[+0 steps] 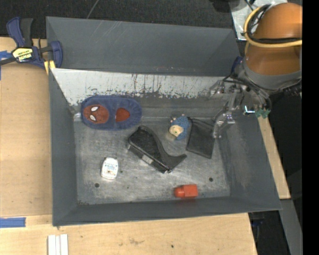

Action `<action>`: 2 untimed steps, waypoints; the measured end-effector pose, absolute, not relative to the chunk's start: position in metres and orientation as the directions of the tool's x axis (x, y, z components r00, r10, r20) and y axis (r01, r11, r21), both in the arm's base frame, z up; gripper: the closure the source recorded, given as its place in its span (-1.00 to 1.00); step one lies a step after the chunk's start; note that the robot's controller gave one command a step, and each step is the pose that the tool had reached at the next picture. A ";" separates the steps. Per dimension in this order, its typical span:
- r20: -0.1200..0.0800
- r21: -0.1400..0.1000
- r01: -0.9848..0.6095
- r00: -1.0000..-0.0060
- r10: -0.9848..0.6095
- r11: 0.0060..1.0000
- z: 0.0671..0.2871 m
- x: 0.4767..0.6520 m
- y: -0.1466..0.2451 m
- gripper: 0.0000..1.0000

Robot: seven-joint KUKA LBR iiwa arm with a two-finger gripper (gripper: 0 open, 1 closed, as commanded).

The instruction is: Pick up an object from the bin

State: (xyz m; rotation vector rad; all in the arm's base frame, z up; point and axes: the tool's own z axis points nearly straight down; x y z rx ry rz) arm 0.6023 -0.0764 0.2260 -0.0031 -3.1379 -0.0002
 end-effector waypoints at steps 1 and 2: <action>-0.035 -0.003 -0.073 -0.997 -0.073 0.997 0.100 0.610 -0.038 -1.00; -0.044 -0.006 -0.072 -0.996 -0.072 0.997 0.100 0.612 -0.039 1.00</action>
Offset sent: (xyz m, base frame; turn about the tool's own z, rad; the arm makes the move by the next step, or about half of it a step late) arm -0.0021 0.0435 -0.1560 -0.0799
